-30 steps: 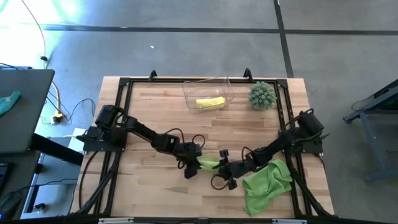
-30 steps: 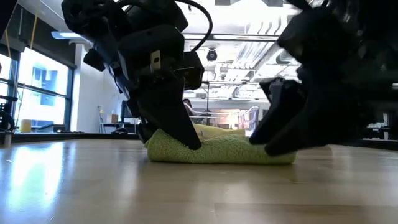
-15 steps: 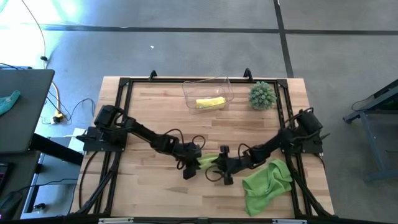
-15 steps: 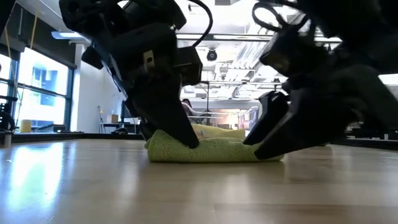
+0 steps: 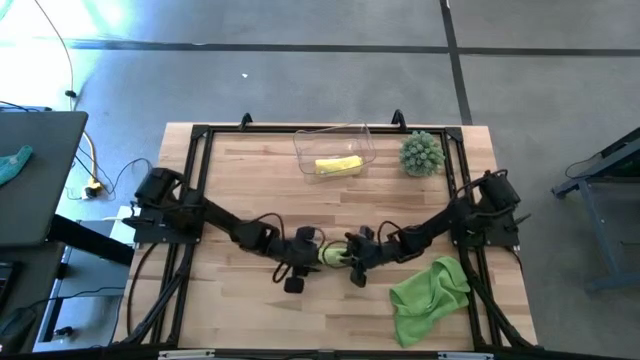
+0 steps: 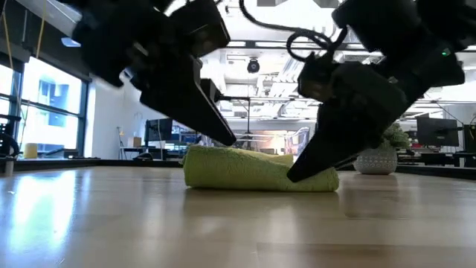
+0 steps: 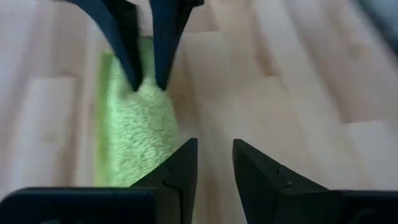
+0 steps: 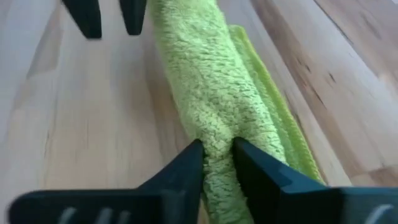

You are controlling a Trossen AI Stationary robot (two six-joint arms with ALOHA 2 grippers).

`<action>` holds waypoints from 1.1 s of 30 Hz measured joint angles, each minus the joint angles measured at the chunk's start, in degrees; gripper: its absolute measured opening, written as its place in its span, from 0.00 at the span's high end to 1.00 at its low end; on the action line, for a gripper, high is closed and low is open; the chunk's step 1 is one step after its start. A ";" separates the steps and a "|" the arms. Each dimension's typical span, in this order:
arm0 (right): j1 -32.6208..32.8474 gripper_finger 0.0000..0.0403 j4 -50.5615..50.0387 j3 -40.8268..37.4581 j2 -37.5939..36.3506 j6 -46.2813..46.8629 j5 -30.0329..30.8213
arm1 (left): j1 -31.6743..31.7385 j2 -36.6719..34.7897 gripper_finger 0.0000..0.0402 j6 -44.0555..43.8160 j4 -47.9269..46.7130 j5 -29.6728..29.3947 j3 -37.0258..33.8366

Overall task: Roll microfiber towels into tight, uniform cylinder then place into a basket
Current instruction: Roll the light green microfiber towel

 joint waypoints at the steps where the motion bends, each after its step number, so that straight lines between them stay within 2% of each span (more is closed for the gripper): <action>1: -0.52 0.83 -0.11 -0.01 -0.03 1.29 -0.96 | -0.71 0.16 0.77 1.35 -0.08 -2.86 0.00; 4: -2.45 0.90 0.35 -0.04 -0.06 4.67 -5.68 | -2.68 0.47 0.77 5.11 0.20 -10.37 0.04; 6: -3.84 0.92 0.58 -0.07 -0.08 7.35 -9.62 | -3.59 0.85 0.76 7.06 0.63 -13.09 0.12; 14: -8.84 0.92 1.66 -0.24 -0.04 13.77 -21.76 | -3.84 4.90 0.66 7.03 1.05 -19.15 0.15; 17: -9.83 0.92 2.66 -0.33 0.16 13.42 -23.46 | -2.79 6.23 0.65 2.06 0.37 -20.66 0.16; 21: -9.85 0.88 3.36 -0.44 -0.17 6.01 -23.66 | -0.60 6.81 0.65 -6.78 0.41 -15.83 0.31; 26: -9.73 0.73 0.98 -0.66 -5.00 -0.18 -22.99 | 2.36 6.57 0.66 -15.43 -0.22 -5.82 0.46; 31: -9.37 0.60 -2.98 -0.67 -12.21 -11.64 -23.21 | 4.64 6.59 0.66 -19.10 -0.76 2.10 0.44; 33: -7.37 0.58 -4.19 -0.59 -14.15 -18.51 -19.90 | 5.30 6.61 0.66 -20.09 -0.61 3.38 0.40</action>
